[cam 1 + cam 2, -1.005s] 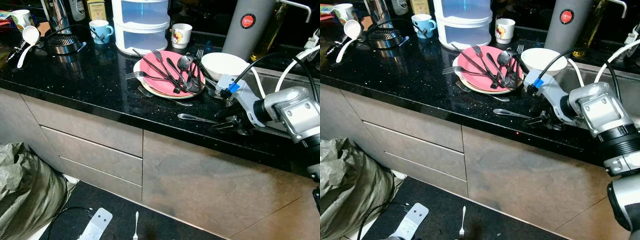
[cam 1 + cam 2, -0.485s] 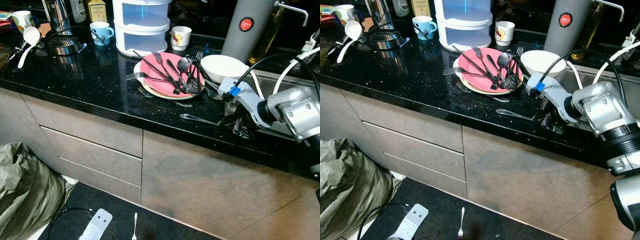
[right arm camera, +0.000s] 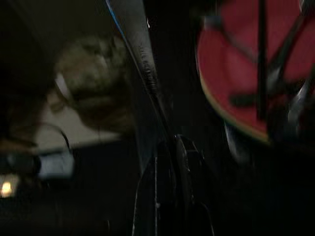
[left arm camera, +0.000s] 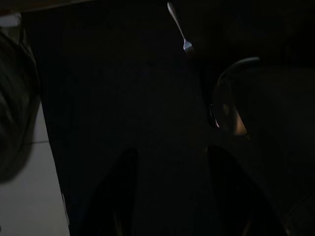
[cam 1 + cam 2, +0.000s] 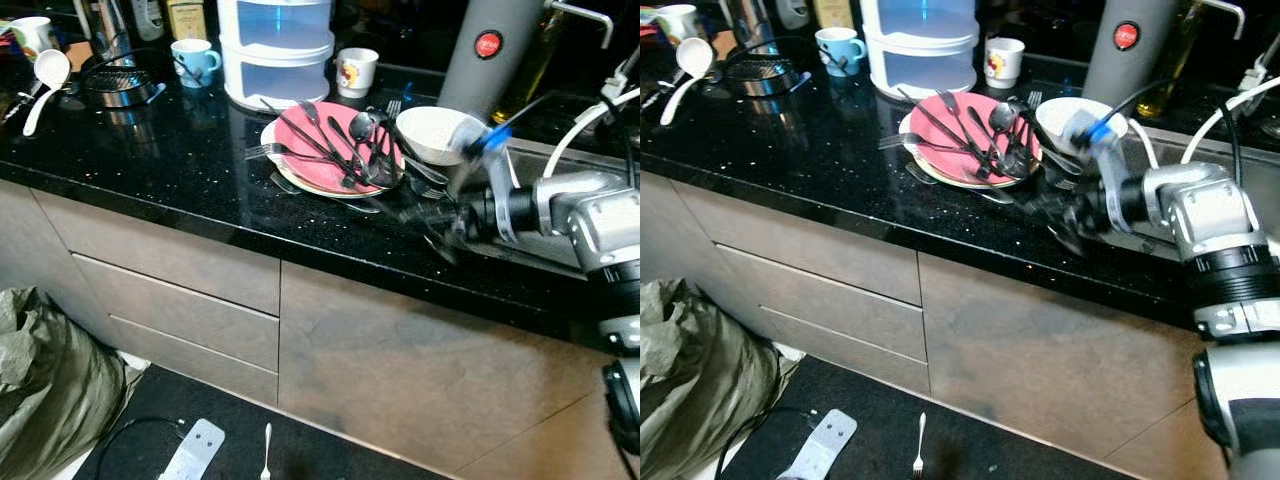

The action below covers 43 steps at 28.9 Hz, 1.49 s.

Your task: Kitchen organization

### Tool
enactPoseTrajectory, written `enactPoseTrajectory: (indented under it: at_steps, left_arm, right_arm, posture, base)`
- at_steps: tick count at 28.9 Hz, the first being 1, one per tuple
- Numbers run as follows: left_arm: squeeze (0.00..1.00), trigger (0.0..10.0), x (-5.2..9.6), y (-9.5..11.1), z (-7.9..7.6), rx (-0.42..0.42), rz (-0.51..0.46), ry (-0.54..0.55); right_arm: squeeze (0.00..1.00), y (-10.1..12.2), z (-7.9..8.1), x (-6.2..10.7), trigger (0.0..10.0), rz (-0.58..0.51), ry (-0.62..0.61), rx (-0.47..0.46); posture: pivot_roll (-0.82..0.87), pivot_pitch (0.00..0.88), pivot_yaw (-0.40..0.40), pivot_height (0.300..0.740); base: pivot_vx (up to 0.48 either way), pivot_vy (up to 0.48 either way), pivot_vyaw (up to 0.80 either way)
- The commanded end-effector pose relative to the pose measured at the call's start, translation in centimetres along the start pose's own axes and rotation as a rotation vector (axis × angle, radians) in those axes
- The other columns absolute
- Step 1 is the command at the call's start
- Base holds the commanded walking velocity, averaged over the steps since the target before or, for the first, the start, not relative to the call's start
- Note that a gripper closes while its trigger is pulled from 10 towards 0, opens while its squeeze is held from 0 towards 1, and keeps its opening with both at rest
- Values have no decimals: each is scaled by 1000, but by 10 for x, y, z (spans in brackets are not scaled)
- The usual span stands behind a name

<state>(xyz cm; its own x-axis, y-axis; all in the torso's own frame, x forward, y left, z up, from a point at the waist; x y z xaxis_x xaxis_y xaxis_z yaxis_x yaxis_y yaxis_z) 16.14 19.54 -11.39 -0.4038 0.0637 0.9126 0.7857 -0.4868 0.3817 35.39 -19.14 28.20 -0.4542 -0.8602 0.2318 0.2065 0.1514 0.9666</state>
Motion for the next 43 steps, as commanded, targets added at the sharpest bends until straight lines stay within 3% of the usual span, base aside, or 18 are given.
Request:
enactPoseTrajectory:
  at_steps: [1, 2, 3, 6, 7, 10, 14, 15, 19, 22, 30, 35, 36, 38, 43]
  left_arm:
    - [0, 10000, 0, -1, -3, 3, 5, -9]
    - [0, 10000, 0, -1, -3, 3, 5, -9]
    - [0, 10000, 0, -1, -3, 2, 5, -8]
    - [0, 10000, 0, -1, -2, 0, 6, -8]
    - [0, 10000, 0, -1, -2, 0, 7, -7]
    - [0, 10000, 0, -2, -1, 0, 8, -6]
    - [0, 10000, 0, -2, -1, -3, 10, -7]
    - [0, 10000, 0, -2, -1, -5, 10, -8]
    - [0, 10000, 0, -2, -1, -7, 11, -9]
    - [0, 10000, 0, -3, -2, -10, 13, -10]
    - [0, 10000, 0, -3, -2, -10, 14, -11]
    - [0, 10000, 0, -4, -2, -10, 15, -11]
    - [0, 10000, 0, -4, -2, -10, 15, -12]
    - [0, 10000, 0, -4, -3, -9, 14, -12]
    - [0, 10000, 0, -5, -3, -7, 13, -13]
  right_arm:
    - [0, 8, 5, 6, 0, -89, 45, -25]
    - [0, 8, 5, 6, 0, -89, 45, -25]
    - [0, 22, 9, 14, 0, -231, 93, -42]
    - [0, 46, 9, 26, 0, -483, 95, -76]
    - [0, 52, 3, 28, 10000, -566, 35, -96]
    - [0, 57, -11, 31, 10000, -710, -131, -155]
    - [0, 46, -33, 33, 10000, -753, -425, -189]
    - [0, 41, -39, 35, 10000, -728, -519, -192]
    - [0, 35, -44, 38, 10000, -700, -606, -193]
    - [0, 22, -54, 36, 10000, -581, -752, -137]
    - [0, 13, -57, 25, 10000, -471, -865, -32]
    - [0, 10, -57, 8, 10000, -413, -887, 6]
    - [0, 7, -57, -3, 10000, -379, -888, 29]
    - [0, 6, -58, -10, 10000, -364, -880, 39]
    - [0, 9, -58, -27, 10000, -313, -865, 97]
  posture:
    - [-23, 31, -41, 740]
    - [-23, 31, -41, 740]
    - [-25, 26, -39, 740]
    - [-24, 22, -34, 740]
    - [-24, 21, -33, 740]
    - [-21, 19, -28, 740]
    - [-26, 13, -24, 740]
    - [-26, 13, -22, 740]
    - [-28, 11, -23, 740]
    - [-29, 7, -24, 740]
    - [-22, 5, -26, 740]
    - [-22, 11, -23, 740]
    - [-20, 16, -26, 740]
    - [-18, 22, -29, 740]
    - [-11, 35, -36, 740]
  base:
    - [0, 0, 0]
    - [0, 0, 0]
    - [0, 0, 0]
    - [0, 0, 0]
    - [0, 0, 0]
    - [0, 0, 0]
    - [0, 0, 0]
    - [0, 0, -750]
    - [0, 0, -753]
    - [0, 0, -771]
    - [0, 0, -775]
    - [0, 0, -774]
    - [0, 0, -775]
    - [0, 0, -700]
    - [0, 0, 0]
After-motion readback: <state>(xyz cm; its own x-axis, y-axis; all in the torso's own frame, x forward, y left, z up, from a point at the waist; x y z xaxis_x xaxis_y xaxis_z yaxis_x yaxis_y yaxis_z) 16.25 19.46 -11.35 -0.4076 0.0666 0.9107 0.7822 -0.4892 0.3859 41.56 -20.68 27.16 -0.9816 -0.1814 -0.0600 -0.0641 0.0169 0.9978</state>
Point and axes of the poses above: a point about 5 cm out from each wrist's last joint towards the gripper, its own x axis pointing back from the gripper into the wrist, its own y axis along the axis of the wrist's last joint, z = x × y, the point moved 2 cm from there along -x, pointing out of the wrist towards the gripper, and after that the axes turned 4 degrees about -x, right-handed, at the moved point
